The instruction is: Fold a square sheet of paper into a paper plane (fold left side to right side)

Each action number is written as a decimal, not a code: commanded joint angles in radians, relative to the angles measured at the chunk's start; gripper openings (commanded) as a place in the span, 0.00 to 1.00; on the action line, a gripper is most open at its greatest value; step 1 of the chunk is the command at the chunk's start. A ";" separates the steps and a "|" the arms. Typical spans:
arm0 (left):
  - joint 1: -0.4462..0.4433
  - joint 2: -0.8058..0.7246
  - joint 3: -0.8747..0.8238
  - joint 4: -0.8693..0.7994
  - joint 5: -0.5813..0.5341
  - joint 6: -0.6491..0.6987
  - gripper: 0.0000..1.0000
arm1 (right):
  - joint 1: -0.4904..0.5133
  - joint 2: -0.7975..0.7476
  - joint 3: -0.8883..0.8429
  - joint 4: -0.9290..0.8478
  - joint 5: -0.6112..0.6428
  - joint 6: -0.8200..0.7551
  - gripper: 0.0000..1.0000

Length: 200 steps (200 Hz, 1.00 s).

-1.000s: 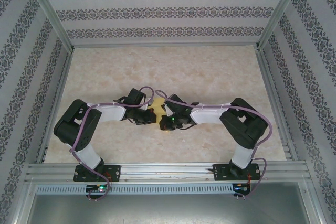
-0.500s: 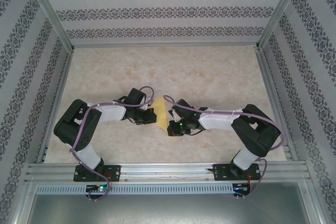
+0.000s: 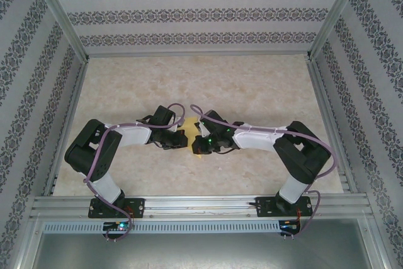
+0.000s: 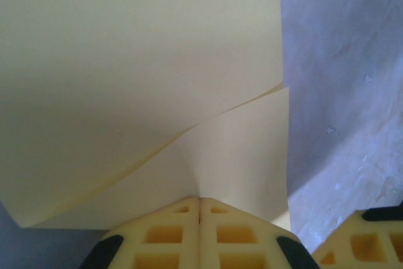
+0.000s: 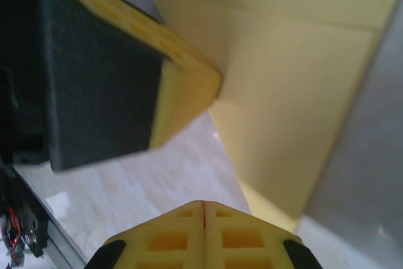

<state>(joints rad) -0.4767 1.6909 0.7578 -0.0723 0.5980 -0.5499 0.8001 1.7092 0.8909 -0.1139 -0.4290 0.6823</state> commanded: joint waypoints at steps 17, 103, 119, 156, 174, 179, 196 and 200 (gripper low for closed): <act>-0.012 0.035 0.000 -0.044 -0.061 -0.006 0.01 | -0.021 0.076 0.048 0.011 0.026 -0.010 0.00; 0.000 0.030 0.005 -0.058 -0.118 0.027 0.02 | -0.018 0.115 -0.029 -0.054 0.046 -0.037 0.00; 0.015 0.026 -0.001 -0.054 -0.118 0.030 0.02 | -0.018 0.113 -0.035 -0.066 0.045 -0.046 0.00; 0.042 0.013 -0.006 -0.057 -0.121 0.044 0.02 | -0.018 0.112 -0.039 -0.084 0.044 -0.056 0.00; 0.060 0.008 -0.009 -0.061 -0.121 0.054 0.02 | -0.018 0.110 -0.040 -0.091 0.047 -0.059 0.00; 0.064 0.006 -0.011 -0.061 -0.122 0.056 0.02 | -0.018 0.109 -0.041 -0.091 0.048 -0.059 0.00; 0.080 -0.003 -0.018 -0.056 -0.121 0.061 0.02 | -0.019 0.107 -0.047 -0.091 0.049 -0.058 0.00; 0.084 -0.005 -0.020 -0.057 -0.121 0.064 0.02 | -0.019 0.107 -0.049 -0.093 0.049 -0.058 0.00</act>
<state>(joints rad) -0.4488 1.6913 0.7593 -0.0746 0.5957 -0.5293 0.7872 1.7977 0.8948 -0.0731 -0.4198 0.6476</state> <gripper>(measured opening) 0.044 0.042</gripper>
